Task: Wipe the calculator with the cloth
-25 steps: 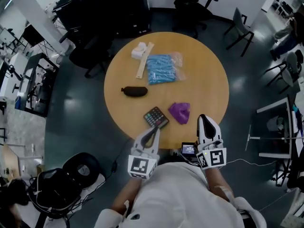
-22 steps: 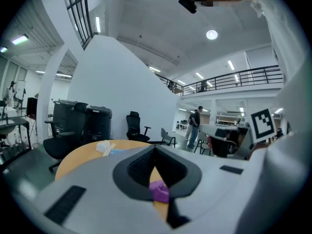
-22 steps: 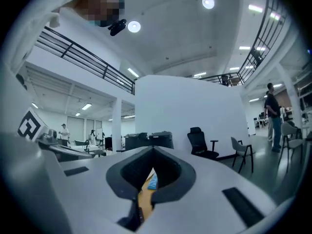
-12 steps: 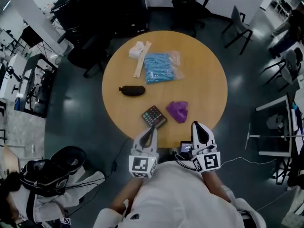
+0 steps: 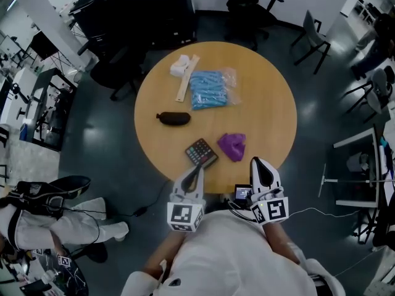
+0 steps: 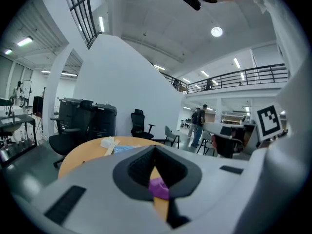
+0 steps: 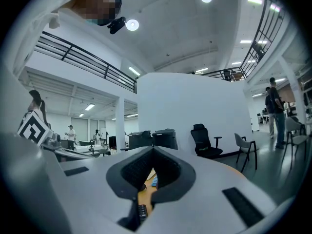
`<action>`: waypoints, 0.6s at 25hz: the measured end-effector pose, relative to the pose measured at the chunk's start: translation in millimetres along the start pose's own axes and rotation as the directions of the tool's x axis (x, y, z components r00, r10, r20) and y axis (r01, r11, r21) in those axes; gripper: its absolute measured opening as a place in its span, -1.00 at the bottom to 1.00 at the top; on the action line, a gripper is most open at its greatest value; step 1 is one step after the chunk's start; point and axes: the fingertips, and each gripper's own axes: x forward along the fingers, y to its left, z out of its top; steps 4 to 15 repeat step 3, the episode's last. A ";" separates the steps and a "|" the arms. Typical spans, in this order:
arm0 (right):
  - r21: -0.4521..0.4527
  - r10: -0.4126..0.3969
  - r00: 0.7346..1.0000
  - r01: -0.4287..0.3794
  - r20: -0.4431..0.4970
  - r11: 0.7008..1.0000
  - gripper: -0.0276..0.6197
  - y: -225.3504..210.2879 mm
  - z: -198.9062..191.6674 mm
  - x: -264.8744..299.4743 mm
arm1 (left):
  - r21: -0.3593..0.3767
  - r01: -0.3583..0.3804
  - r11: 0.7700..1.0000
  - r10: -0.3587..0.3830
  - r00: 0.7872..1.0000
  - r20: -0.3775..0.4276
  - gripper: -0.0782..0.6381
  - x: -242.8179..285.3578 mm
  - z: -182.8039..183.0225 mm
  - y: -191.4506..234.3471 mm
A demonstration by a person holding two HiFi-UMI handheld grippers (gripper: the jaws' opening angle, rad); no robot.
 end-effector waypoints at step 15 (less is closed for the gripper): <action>0.005 -0.004 1.000 0.004 -0.004 1.000 -0.87 -0.8 -1.9 -3.0 | -0.008 0.001 1.000 -0.001 1.000 -0.008 -0.76 -2.8 -4.1 -1.0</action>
